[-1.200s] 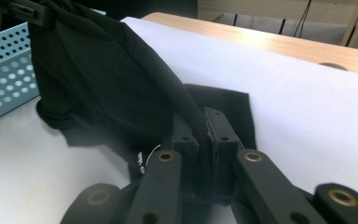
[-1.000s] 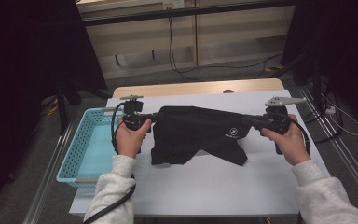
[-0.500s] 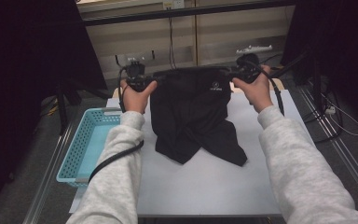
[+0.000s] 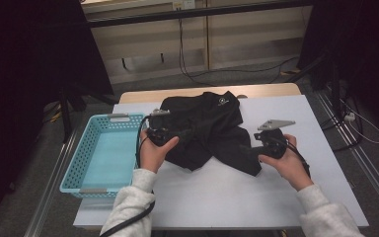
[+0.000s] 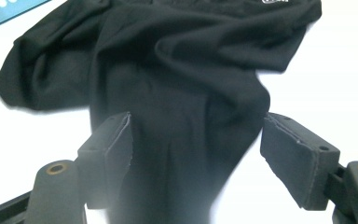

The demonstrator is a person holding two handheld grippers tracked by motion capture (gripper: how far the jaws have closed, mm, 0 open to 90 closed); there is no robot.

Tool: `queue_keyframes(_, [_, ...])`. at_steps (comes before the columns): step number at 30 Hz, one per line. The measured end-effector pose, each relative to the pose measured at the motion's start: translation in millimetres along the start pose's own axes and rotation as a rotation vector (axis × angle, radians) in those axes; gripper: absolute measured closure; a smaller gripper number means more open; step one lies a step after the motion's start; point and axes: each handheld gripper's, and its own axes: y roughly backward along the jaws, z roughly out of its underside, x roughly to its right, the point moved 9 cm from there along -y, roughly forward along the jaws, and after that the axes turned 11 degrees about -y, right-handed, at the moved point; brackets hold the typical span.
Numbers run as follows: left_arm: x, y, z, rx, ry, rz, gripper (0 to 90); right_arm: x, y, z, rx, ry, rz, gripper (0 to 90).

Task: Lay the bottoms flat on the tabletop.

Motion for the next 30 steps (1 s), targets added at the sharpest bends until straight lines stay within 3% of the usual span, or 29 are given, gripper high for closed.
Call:
queue_keyframes(3, [13.2,0.2,14.1,-0.017,-0.020,0.020,10.9,-4.0,5.9,19.4,0.009,-0.003,-0.003,24.7])
queue_keyframes(7, [20.3,-4.6,34.5,-0.054,-0.056,0.009,10.8,-1.5,5.5,38.4,0.026,0.009,0.017,26.4])
queue_keyframes(9, [21.1,-7.5,42.9,-0.057,-0.065,0.000,10.8,2.7,4.3,43.1,0.007,0.022,0.026,27.6])
queue_keyframes(12, [22.8,-14.3,51.7,-0.092,-0.083,0.003,10.8,7.0,8.1,41.7,0.032,0.005,0.035,30.2])
queue_keyframes(16, [30.5,-18.1,52.4,-0.084,-0.065,0.044,10.3,7.6,10.8,39.9,0.040,-0.004,0.027,37.2])
queue_keyframes(22, [31.9,-14.4,54.9,-0.088,-0.099,0.029,10.8,10.8,12.4,39.5,0.048,-0.024,0.017,50.0])
queue_keyframes(28, [37.9,-12.7,55.6,-0.098,-0.121,0.057,15.5,3.6,7.1,42.3,0.009,0.020,-0.018,65.5])
queue_keyframes(30, [40.9,-12.9,55.8,-0.097,-0.129,0.067,15.3,5.3,4.4,43.6,-0.007,0.029,-0.001,66.7])
